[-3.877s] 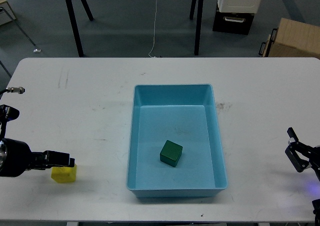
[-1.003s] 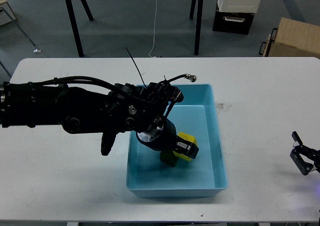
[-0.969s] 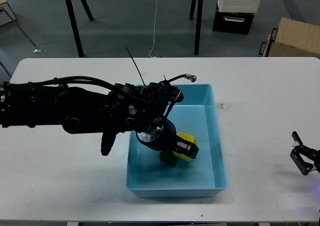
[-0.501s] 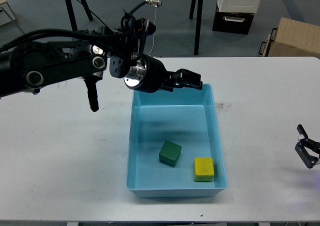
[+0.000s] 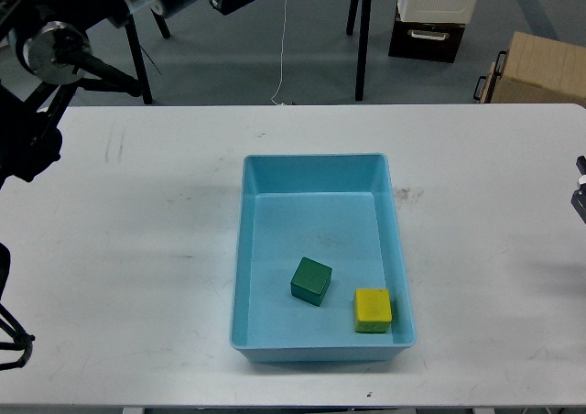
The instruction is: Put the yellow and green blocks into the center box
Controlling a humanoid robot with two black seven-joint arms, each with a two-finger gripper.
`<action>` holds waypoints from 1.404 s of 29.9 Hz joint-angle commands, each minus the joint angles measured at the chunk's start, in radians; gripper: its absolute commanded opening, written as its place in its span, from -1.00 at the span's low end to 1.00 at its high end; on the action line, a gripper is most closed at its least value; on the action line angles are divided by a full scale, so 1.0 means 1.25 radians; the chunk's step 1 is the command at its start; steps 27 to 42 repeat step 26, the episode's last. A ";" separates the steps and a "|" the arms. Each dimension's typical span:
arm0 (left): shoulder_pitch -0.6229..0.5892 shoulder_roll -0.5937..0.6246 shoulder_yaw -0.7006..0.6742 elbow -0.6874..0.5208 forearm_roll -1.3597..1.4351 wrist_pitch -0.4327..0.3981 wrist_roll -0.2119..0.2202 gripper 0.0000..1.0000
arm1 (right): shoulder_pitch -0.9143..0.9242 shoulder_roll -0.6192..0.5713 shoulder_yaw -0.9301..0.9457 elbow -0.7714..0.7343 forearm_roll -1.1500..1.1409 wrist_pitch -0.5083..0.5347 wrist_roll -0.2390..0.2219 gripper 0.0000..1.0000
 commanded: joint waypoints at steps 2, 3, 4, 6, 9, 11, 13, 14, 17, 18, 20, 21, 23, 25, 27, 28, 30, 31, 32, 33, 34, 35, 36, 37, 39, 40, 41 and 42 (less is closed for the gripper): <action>0.159 0.001 -0.271 -0.028 -0.050 0.000 0.005 0.94 | 0.012 -0.013 0.013 -0.003 0.004 0.000 0.001 1.00; 0.191 0.008 -0.313 -0.050 -0.065 0.000 0.006 0.94 | 0.012 -0.013 0.015 -0.001 0.005 0.000 0.001 1.00; 0.219 0.012 -0.346 -0.073 -0.074 0.000 0.006 0.94 | 0.012 -0.013 0.015 -0.001 0.006 0.000 0.001 1.00; 0.314 0.028 -0.415 -0.135 -0.089 0.000 0.007 0.94 | 0.011 -0.008 0.013 0.000 0.009 0.000 0.003 1.00; 0.465 0.033 -0.487 -0.250 -0.100 0.000 0.007 0.94 | 0.006 0.002 0.006 0.006 0.010 0.000 0.003 1.00; 0.591 0.027 -0.533 -0.339 -0.111 0.000 0.007 0.95 | -0.005 0.013 0.001 0.011 0.010 0.000 0.003 1.00; 0.713 -0.007 -0.579 -0.428 -0.131 0.000 0.007 0.94 | -0.023 0.029 -0.005 0.018 0.010 0.000 0.003 1.00; 0.774 -0.037 -0.602 -0.472 -0.149 0.000 0.007 0.95 | -0.038 0.034 -0.005 0.022 0.010 0.000 0.003 1.00; 0.927 -0.112 -0.635 -0.578 -0.206 0.000 0.016 0.95 | -0.084 0.051 -0.006 0.061 0.010 0.000 0.003 1.00; 0.968 -0.137 -0.637 -0.603 -0.223 0.000 0.022 0.95 | -0.099 0.057 -0.006 0.073 0.010 0.000 0.003 1.00; 1.050 -0.202 -0.628 -0.644 -0.257 0.000 0.041 0.95 | -0.136 0.071 -0.009 0.106 0.009 0.000 0.003 1.00; 1.086 -0.221 -0.622 -0.649 -0.268 0.000 0.052 0.95 | -0.156 0.076 -0.012 0.122 0.008 0.000 0.003 1.00; 1.134 -0.221 -0.596 -0.647 -0.280 0.000 0.057 0.96 | -0.188 0.081 -0.014 0.143 0.009 0.000 0.003 1.00; 1.160 -0.221 -0.540 -0.647 -0.309 0.000 0.048 0.97 | -0.217 0.083 -0.012 0.162 0.008 0.000 0.003 1.00; 1.172 -0.221 -0.502 -0.647 -0.342 0.000 0.045 0.98 | -0.228 0.086 -0.012 0.175 0.008 0.000 0.003 1.00; 1.172 -0.221 -0.502 -0.647 -0.342 0.000 0.045 0.98 | -0.228 0.086 -0.012 0.175 0.008 0.000 0.003 1.00; 1.172 -0.221 -0.502 -0.647 -0.342 0.000 0.045 0.98 | -0.228 0.086 -0.012 0.175 0.008 0.000 0.003 1.00; 1.172 -0.221 -0.502 -0.647 -0.342 0.000 0.045 0.98 | -0.228 0.086 -0.012 0.175 0.008 0.000 0.003 1.00; 1.172 -0.221 -0.502 -0.647 -0.342 0.000 0.045 0.98 | -0.228 0.086 -0.012 0.175 0.008 0.000 0.003 1.00; 1.172 -0.221 -0.502 -0.647 -0.342 0.000 0.045 0.98 | -0.228 0.086 -0.012 0.175 0.008 0.000 0.003 1.00; 1.172 -0.221 -0.502 -0.647 -0.342 0.000 0.045 0.98 | -0.228 0.086 -0.012 0.175 0.008 0.000 0.003 1.00; 1.172 -0.221 -0.502 -0.647 -0.342 0.000 0.045 0.98 | -0.228 0.086 -0.012 0.175 0.008 0.000 0.003 1.00; 1.172 -0.221 -0.502 -0.647 -0.342 0.000 0.045 0.98 | -0.228 0.086 -0.012 0.175 0.008 0.000 0.003 1.00; 1.172 -0.221 -0.502 -0.647 -0.342 0.000 0.045 0.98 | -0.228 0.086 -0.012 0.175 0.008 0.000 0.003 1.00; 1.172 -0.221 -0.502 -0.647 -0.342 0.000 0.045 0.98 | -0.228 0.086 -0.012 0.175 0.008 0.000 0.003 1.00; 1.172 -0.221 -0.502 -0.647 -0.342 0.000 0.045 0.98 | -0.228 0.086 -0.012 0.175 0.008 0.000 0.003 1.00; 1.172 -0.221 -0.502 -0.647 -0.342 0.000 0.045 0.98 | -0.228 0.086 -0.012 0.175 0.008 0.000 0.003 1.00; 1.172 -0.221 -0.502 -0.647 -0.342 0.000 0.045 0.98 | -0.228 0.086 -0.012 0.175 0.008 0.000 0.003 1.00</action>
